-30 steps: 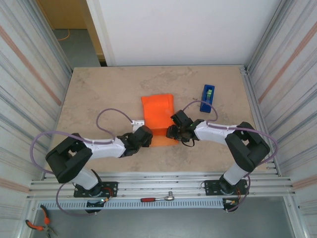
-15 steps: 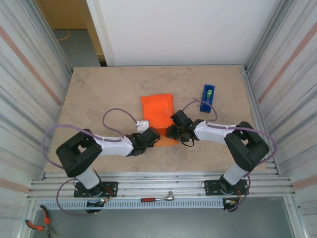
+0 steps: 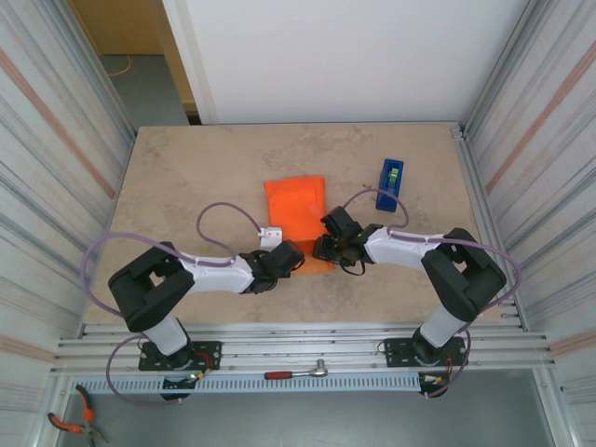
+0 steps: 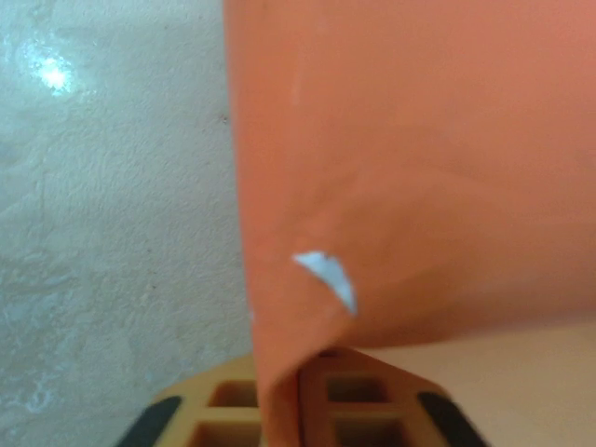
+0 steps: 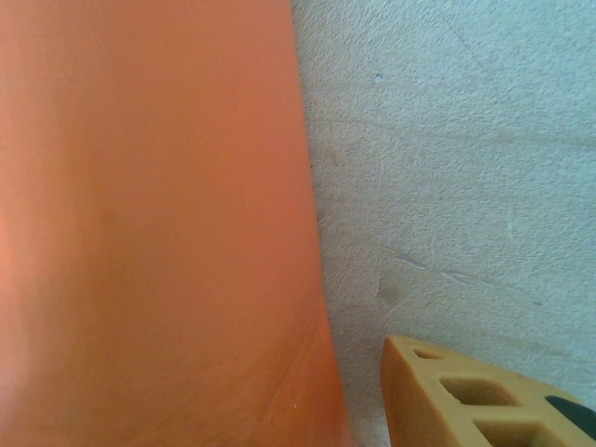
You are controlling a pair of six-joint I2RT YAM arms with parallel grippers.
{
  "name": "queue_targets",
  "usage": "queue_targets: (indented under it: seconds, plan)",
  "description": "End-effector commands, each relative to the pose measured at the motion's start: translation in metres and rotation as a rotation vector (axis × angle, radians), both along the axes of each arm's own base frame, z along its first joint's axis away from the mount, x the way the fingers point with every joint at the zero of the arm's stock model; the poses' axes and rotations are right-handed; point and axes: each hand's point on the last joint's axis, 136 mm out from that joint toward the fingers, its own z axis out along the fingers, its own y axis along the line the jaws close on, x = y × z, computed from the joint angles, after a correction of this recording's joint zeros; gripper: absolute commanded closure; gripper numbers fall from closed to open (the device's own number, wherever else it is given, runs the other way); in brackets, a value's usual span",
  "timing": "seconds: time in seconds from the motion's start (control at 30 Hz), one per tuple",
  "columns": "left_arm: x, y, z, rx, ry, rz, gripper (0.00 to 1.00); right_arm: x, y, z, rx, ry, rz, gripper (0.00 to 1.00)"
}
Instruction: Wrap the gift box in paper
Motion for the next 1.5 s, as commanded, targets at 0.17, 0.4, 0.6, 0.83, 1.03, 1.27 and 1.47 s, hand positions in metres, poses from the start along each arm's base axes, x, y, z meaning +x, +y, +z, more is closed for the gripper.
queue_targets:
  seconds: [0.17,0.4,0.6,0.83,1.03,1.27,1.47]
  plan:
    - [-0.001,0.001,-0.001,0.041,-0.004,0.027,0.76,0.000,0.006,-0.006,0.002,0.006,0.004,0.50]
    - [-0.002,0.002,-0.002,0.052,0.006,0.029,0.71,-0.003,0.004,-0.007,-0.003,0.009,0.004,0.50]
    - [-0.003,0.001,-0.005,0.053,0.015,0.036,0.74,-0.003,0.004,-0.008,-0.003,0.010,0.001,0.50]
    - [-0.004,-0.004,-0.009,0.055,0.028,0.030,0.72,-0.003,0.005,-0.010,-0.001,0.011,0.003,0.50]
    - [-0.006,-0.008,-0.011,0.062,0.036,0.006,0.91,-0.005,0.004,-0.012,-0.003,0.016,-0.001,0.50]
    - [-0.013,0.005,0.016,0.044,0.001,-0.017,0.38,-0.004,0.003,-0.010,-0.002,0.012,-0.002,0.50]
    - [-0.013,0.028,0.045,-0.028,-0.059,-0.016,0.21,-0.002,-0.002,-0.007,-0.012,0.008,0.000,0.50]
